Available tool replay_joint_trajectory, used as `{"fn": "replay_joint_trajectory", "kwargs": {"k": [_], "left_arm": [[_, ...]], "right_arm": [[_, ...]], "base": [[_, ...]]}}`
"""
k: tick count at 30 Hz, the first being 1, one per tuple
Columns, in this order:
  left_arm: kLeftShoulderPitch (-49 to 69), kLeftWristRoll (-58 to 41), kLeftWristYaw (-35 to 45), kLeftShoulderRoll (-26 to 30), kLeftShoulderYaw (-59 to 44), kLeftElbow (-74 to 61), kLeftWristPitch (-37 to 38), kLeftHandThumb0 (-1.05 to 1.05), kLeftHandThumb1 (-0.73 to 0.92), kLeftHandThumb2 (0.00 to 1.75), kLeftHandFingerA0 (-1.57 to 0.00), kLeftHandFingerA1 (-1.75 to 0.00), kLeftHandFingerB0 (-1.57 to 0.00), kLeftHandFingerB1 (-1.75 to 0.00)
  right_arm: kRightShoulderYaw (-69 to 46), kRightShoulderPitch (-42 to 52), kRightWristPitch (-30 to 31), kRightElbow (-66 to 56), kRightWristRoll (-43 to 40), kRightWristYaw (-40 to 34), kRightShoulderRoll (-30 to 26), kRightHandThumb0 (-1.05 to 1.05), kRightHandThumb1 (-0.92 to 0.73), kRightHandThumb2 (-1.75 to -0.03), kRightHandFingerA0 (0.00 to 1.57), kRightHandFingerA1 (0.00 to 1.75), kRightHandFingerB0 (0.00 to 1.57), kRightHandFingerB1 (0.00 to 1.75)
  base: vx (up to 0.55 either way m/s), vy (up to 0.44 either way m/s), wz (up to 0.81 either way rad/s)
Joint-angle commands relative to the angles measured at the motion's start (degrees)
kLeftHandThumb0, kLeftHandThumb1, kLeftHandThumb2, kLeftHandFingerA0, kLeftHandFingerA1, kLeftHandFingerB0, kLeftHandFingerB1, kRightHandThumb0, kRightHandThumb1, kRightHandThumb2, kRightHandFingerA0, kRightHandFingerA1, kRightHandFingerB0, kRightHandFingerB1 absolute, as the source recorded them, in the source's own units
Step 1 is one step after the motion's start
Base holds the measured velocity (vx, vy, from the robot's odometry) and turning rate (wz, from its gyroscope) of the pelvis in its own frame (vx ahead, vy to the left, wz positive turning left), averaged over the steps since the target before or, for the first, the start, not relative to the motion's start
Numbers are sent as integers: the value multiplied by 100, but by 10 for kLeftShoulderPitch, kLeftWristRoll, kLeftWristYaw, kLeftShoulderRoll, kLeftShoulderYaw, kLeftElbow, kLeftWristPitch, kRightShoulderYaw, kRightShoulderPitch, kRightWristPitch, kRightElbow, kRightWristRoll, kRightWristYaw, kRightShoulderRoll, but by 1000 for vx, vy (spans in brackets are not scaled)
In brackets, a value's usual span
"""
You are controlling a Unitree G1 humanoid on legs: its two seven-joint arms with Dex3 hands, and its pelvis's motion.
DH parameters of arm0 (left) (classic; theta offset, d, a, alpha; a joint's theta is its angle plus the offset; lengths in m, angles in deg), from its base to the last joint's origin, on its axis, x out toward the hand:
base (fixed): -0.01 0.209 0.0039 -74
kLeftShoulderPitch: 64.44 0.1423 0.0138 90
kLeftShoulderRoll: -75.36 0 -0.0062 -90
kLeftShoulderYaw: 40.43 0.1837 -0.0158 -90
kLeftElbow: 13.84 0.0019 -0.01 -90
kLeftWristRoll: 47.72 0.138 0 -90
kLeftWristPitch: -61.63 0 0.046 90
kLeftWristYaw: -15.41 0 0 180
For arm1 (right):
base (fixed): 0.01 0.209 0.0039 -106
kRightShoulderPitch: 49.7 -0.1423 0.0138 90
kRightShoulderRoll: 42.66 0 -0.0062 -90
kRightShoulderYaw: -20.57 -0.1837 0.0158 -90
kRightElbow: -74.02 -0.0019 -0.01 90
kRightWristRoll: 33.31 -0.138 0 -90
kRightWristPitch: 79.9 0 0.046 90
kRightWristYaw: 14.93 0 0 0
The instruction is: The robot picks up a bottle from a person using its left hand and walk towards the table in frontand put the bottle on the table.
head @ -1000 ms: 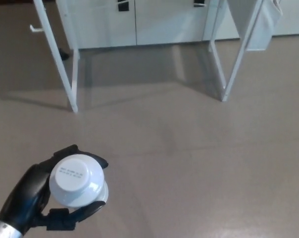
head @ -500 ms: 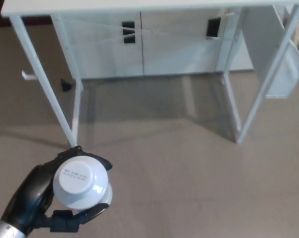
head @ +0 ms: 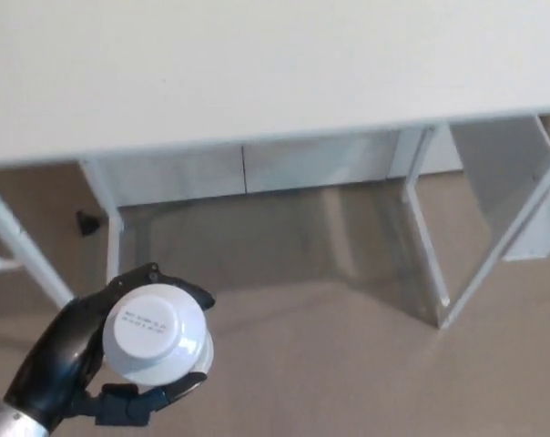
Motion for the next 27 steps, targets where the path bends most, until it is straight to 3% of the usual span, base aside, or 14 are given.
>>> {"fn": "replay_joint_trajectory", "kwargs": {"k": [1,10,16,27], "left_arm": [[16,-18,5,5,0,-43,-8,-24,77,73,-108,-137,-76,-106],[25,-18,7,7,7,-94,-11,-23,75,73,-104,-134,-75,-101],[36,-18,4,4,10,-120,-26,-23,78,70,-107,-134,-75,-104],[38,-14,-1,2,6,-157,-6,-23,76,71,-107,-136,-74,-104]], "right_arm": [[5,21,1,4,8,-6,-4,-47,-72,-62,69,48,56,41],[4,25,7,5,5,-7,-1,-47,-71,-62,66,46,54,41],[0,25,7,6,1,-4,-2,-47,-71,-61,68,48,57,42],[11,22,16,9,14,-10,-6,-46,-71,-62,66,45,56,41]], "base": [[450,229,-10],[423,172,16],[312,-71,17],[37,10,-6]]}}
